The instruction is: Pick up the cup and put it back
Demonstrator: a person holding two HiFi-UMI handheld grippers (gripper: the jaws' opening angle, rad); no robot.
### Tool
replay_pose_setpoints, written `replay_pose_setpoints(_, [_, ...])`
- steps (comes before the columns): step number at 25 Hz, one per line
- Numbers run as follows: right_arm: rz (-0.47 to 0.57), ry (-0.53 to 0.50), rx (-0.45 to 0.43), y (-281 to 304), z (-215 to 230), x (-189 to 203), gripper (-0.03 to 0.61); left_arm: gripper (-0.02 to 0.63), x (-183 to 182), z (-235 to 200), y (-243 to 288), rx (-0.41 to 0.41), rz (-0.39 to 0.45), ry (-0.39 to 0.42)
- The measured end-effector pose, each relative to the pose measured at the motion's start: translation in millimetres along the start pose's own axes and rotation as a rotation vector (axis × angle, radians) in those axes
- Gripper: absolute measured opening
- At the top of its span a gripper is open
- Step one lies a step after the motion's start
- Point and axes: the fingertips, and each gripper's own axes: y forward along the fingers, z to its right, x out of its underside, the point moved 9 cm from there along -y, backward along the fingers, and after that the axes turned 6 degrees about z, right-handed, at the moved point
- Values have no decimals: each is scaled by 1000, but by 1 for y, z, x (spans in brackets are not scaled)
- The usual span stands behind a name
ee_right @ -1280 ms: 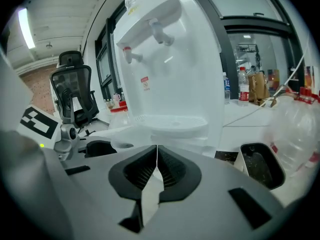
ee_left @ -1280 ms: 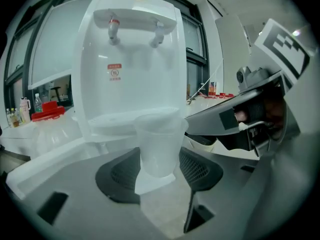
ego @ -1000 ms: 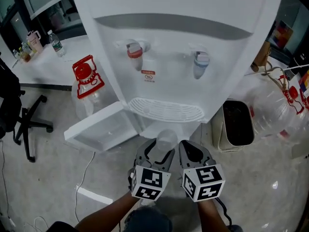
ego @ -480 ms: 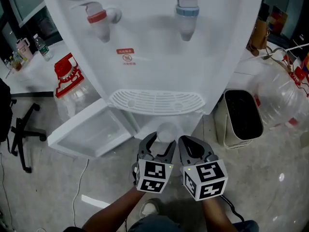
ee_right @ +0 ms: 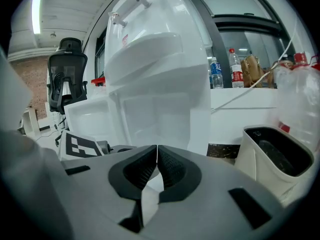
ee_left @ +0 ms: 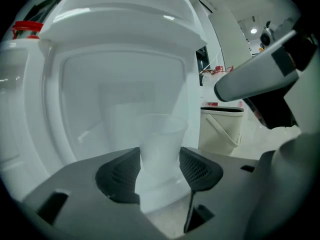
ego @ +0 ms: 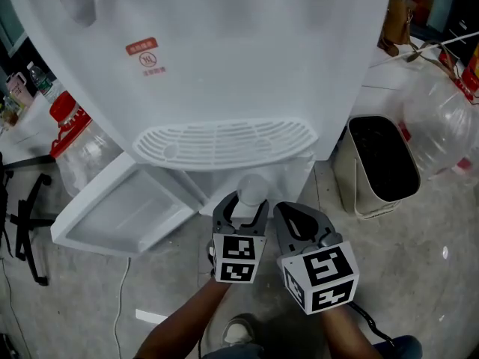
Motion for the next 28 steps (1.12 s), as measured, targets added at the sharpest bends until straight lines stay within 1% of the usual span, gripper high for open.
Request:
replay_pose_setpoints(6, [-30, -14, -5, 7, -1, 16, 21, 247, 27, -12, 29, -10, 17, -13])
replay_pose_setpoints(9, [-44, -21, -8, 8, 0, 22, 21, 247, 38, -21, 44, -25, 10, -11])
replay_pose_setpoints(14, [-71, -18, 13, 7, 9, 33, 21, 247, 53, -27, 65, -33, -2, -8])
replay_pose_setpoints(20, [-97, -4, 26, 3, 16, 43, 21, 247, 63, -35, 78, -42, -17, 1])
replay_pose_setpoints(24, [-114, -3, 28, 1, 20, 48, 21, 249, 69, -39, 86, -34, -28, -30])
replay_pose_setpoints(28, [-118, -5, 33, 0, 22, 48, 21, 249, 74, -39, 90, -34, -48, -30])
